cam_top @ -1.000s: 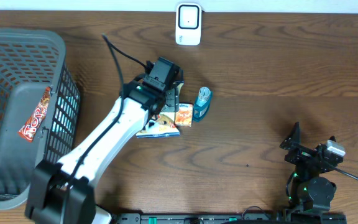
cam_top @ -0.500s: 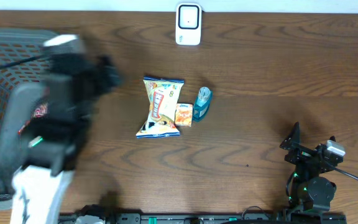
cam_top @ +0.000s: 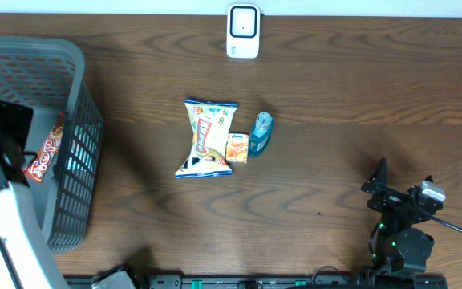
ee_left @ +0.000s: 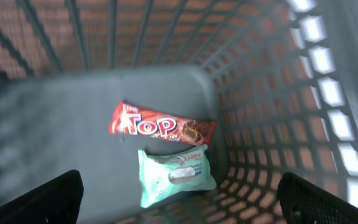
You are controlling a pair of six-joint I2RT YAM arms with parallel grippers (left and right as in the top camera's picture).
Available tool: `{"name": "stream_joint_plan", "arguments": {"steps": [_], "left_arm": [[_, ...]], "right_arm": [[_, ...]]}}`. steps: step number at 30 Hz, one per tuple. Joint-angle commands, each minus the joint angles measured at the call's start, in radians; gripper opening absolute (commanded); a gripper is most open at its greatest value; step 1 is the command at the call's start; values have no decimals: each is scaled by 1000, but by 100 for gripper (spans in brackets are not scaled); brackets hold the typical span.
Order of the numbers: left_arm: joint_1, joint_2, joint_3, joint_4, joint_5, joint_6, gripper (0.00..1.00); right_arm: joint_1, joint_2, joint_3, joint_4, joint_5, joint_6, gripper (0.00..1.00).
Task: Scan the item barcode
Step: 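Carry the white snack bag out and lay it beside the orange packet, then reach the left gripper into the basket and grasp the red Top bar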
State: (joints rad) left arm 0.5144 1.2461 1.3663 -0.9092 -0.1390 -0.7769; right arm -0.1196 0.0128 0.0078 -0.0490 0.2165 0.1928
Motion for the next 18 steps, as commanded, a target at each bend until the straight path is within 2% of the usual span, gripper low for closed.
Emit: {"name": "stream_joint_plan", "arguments": {"steps": [1, 4, 18], "left_arm": [[17, 85, -1, -3, 46, -251, 98], [17, 171, -1, -2, 50, -326, 98], [17, 468, -1, 47, 50, -358, 98]], "right_arm": [[-5, -3, -3, -4, 2, -11, 99], [-5, -3, -3, -4, 2, -11, 99], [-5, -3, -3, -4, 2, -11, 99]]}}
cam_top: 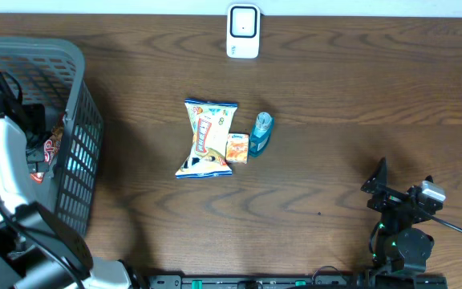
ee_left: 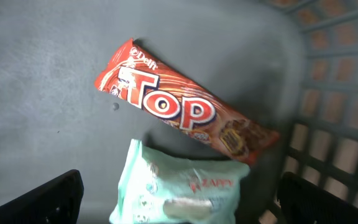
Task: Scan the item barcode
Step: 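Reach the left gripper into the basket and grasp the red Top bar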
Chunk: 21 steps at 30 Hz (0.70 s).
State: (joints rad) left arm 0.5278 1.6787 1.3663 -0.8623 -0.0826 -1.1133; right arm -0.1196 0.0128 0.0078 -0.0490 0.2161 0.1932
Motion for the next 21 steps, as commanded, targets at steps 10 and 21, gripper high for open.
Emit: {"name": "stream_joint_plan", "arguments": {"steps": [10, 21], "left_arm": [[4, 72, -3, -6, -8, 73, 98], [4, 101, -23, 23, -71, -70, 97]], "right_arm": [[-5, -3, -2, -4, 2, -11, 99], [-5, -3, -3, -4, 2, -11, 99]]}}
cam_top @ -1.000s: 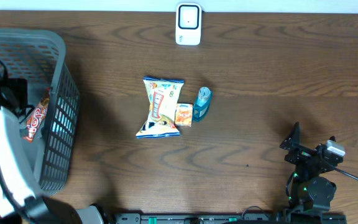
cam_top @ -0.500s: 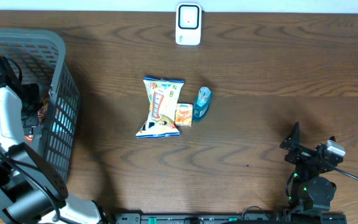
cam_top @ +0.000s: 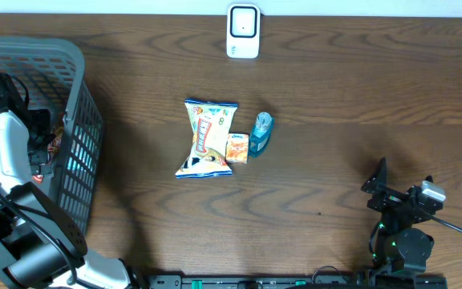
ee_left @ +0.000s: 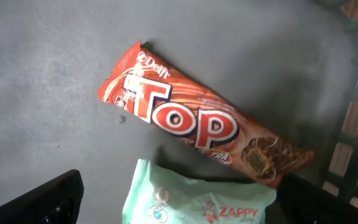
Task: Scan the item barcode
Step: 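Reach the left gripper into the basket and grasp the red Top bar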
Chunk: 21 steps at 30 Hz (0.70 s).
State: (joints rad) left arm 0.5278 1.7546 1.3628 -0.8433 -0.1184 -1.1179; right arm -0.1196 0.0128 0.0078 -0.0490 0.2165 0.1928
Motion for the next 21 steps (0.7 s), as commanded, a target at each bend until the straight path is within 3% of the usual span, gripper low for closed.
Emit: {"name": "stream_joint_plan", "arguments": {"steps": [1, 10, 16, 21], "left_arm": [[3, 32, -19, 7, -35, -75, 98], [3, 134, -19, 49, -26, -98, 98], [3, 208, -19, 73, -20, -202, 98], [0, 263, -19, 128, -20, -220, 98]], "right_arm": [[-5, -3, -3, -4, 2, -11, 99], [-5, -3, -3, -4, 2, -11, 99], [-5, -3, -3, -4, 2, -11, 99], [-5, -3, -3, -4, 2, -11, 99]]}}
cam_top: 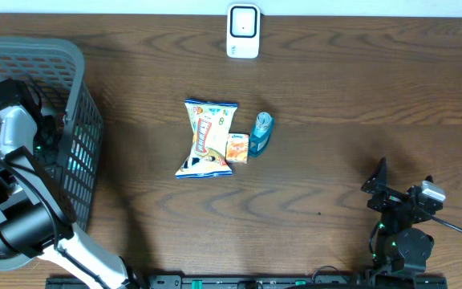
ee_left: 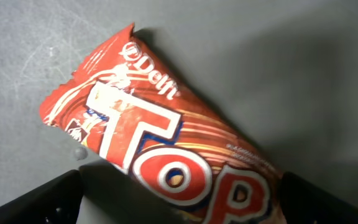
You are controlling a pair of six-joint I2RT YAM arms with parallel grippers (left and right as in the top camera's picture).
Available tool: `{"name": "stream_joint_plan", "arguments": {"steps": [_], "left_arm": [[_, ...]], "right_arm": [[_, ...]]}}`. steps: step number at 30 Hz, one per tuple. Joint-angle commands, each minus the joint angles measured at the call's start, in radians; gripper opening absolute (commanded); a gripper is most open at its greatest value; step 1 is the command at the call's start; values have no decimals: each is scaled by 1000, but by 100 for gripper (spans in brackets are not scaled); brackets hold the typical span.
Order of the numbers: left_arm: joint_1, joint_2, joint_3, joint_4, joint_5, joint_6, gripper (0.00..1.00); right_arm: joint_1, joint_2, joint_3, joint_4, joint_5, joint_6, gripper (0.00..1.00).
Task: Scan the item barcode
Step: 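Reach the left gripper into the basket and grasp the red Top bar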
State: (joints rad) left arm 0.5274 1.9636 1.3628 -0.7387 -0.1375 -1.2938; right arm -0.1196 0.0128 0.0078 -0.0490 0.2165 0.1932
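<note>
Seen through the left wrist camera, a red "Top" chocolate bar [ee_left: 166, 149] lies flat on the grey floor of the basket [cam_top: 77, 68]. My left gripper [ee_left: 179, 208] is open low over it, one dark finger [ee_left: 39, 199] at each side of the wrapper. Overhead, the left arm [cam_top: 10, 128] reaches down inside the basket and hides the bar. The white scanner [cam_top: 243, 30] stands at the table's far edge. My right gripper [cam_top: 399, 197] rests near the front right, far from everything.
A snack bag [cam_top: 207, 138], a small orange packet [cam_top: 237, 148] and a blue item [cam_top: 261, 132] lie together mid-table. The basket's mesh wall [cam_top: 83, 152] stands between my left arm and the table.
My left gripper has come closer to the Top bar, which now fills the wrist view. The mint packet has dropped out of the frame. The right arm has not moved.
My left gripper was open high in the basket, with the Top bar and a mint packet small below. At each later moment it stood lower and the bar looked larger. Now its open fingers flank the bar. The right arm stayed parked.
</note>
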Motion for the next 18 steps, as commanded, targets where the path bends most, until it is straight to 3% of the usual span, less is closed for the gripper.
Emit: {"name": "stream_joint_plan", "arguments": {"steps": [1, 4, 6, 8, 9, 12, 18], "left_arm": [[-1, 61, -19, 31, 0, -44, 98], [-5, 83, -19, 37, -1, -43, 94], [-5, 89, -19, 35, -1, -43, 52], [-5, 89, -19, 25, -2, -43, 19], [-5, 89, -19, 21, -2, -43, 8], [-5, 89, -19, -1, -2, -33, 7], [3, 49, -2, -28, -2, 98, 7]], "right_arm": [[-5, -3, -2, -4, 2, -11, 99], [-5, -3, -3, -4, 2, -11, 99], [-5, -3, -3, -4, 2, -11, 99], [-5, -3, -3, -4, 2, -11, 99], [-5, -3, -2, -4, 2, -11, 99], [-5, -3, -2, -4, 2, -11, 99], [-5, -3, -2, -4, 2, -11, 99]]}}
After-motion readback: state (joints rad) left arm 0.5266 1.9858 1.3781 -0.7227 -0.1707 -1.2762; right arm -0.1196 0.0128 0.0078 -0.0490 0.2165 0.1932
